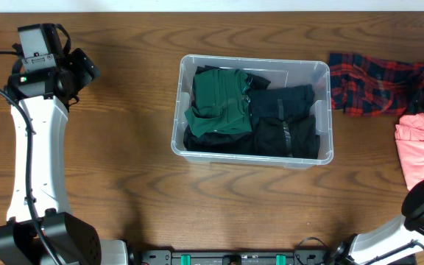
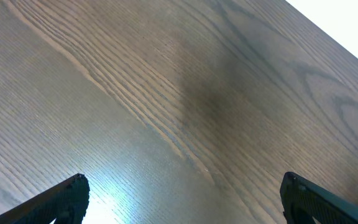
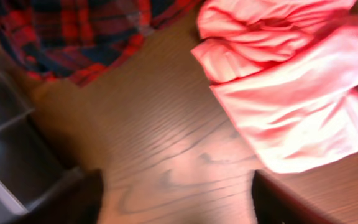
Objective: Pack container
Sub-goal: 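Open the right gripper and move it right toward the pink shirt, then lower the right gripper onto the pink shirt and grasp it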
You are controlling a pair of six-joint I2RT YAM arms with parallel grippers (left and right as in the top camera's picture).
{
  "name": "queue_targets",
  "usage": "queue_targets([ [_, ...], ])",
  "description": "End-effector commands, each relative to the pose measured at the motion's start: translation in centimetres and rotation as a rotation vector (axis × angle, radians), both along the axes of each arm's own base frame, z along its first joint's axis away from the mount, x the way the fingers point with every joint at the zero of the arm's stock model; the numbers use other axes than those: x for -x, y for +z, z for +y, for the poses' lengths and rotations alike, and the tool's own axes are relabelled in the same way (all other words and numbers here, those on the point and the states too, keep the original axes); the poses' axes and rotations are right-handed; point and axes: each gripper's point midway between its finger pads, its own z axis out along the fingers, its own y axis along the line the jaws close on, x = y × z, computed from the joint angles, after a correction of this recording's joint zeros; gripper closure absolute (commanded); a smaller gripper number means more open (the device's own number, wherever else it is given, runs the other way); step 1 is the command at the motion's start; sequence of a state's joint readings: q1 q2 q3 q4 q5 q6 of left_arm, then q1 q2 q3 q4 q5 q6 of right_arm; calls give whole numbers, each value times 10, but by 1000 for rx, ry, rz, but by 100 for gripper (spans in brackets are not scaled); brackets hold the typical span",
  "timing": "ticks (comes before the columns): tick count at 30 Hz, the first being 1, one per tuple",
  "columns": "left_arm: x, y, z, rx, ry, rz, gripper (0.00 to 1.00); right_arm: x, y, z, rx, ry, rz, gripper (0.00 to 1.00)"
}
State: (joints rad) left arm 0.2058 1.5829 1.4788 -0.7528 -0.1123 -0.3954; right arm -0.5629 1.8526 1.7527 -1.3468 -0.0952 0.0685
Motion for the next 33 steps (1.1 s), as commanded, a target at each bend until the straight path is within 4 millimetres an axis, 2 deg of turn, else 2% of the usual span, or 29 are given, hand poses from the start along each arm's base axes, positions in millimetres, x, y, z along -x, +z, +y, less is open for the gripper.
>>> queue_targets([
  [1, 0, 3, 4, -14, 12, -3, 2, 1, -3, -12, 9, -34, -12, 7],
  [2, 0, 3, 4, -14, 12, -3, 2, 1, -4, -16, 14, -42, -19, 1],
  [6, 0, 3, 4, -14, 12, -3, 2, 6, -15, -31, 20, -82, -27, 1],
  [11, 0, 3, 4, -14, 12, -3, 2, 26, -43, -56, 10, -203, -21, 1],
  [15, 0, 3, 4, -14, 12, -3, 2, 48, -69, -75, -2, -346, -16, 1],
  [19, 0, 3, 4, -14, 12, -3, 2, 72, -86, -92, -21, -501, -11, 1],
  [28, 0, 3, 4, -14, 12, -3, 2, 107, -115, -99, -1, -668, 58, 1],
  [33, 0, 3, 4, -14, 12, -3, 2, 103, -134, -96, -11, -667, 16, 1],
])
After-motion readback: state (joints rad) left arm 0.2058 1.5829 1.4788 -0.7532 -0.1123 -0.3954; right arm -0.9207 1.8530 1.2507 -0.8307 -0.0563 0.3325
